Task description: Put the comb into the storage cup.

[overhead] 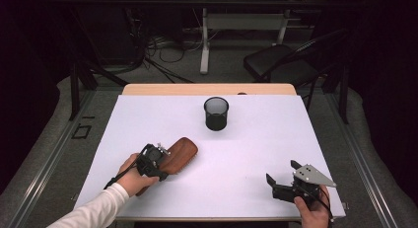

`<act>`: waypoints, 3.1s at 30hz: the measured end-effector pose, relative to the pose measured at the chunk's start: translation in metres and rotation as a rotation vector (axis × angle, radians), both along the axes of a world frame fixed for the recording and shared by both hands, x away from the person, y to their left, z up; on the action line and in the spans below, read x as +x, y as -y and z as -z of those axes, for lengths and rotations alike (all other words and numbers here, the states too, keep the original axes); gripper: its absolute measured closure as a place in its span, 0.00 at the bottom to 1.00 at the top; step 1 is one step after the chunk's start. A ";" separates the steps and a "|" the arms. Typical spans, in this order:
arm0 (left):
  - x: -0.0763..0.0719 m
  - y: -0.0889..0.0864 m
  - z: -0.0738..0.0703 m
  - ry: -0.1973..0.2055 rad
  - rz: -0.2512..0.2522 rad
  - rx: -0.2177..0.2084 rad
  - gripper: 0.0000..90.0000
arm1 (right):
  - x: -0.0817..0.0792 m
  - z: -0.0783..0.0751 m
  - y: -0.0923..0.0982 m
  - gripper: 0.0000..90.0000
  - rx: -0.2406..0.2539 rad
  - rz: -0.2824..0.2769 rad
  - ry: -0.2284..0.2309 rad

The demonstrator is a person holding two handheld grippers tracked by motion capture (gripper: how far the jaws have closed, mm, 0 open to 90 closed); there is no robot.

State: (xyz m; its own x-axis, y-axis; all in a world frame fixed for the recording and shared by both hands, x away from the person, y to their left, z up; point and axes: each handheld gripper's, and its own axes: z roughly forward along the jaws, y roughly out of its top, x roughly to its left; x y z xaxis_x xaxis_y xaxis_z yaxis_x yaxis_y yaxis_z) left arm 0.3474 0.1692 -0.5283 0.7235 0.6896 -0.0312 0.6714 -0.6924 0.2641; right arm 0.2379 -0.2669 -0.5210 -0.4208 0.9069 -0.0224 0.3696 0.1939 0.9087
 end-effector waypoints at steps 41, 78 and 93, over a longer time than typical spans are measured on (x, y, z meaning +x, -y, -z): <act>-0.002 -0.001 -0.002 -0.034 -0.029 0.019 0.80 | 0.001 0.001 -0.002 0.07 0.008 -0.003 0.001; -0.005 -0.010 0.000 -0.015 -0.044 -0.070 0.81 | 0.001 0.001 -0.002 0.07 0.003 -0.001 0.001; -0.004 -0.012 -0.007 0.011 -0.050 -0.112 0.81 | 0.001 0.001 -0.001 0.07 0.004 0.001 -0.003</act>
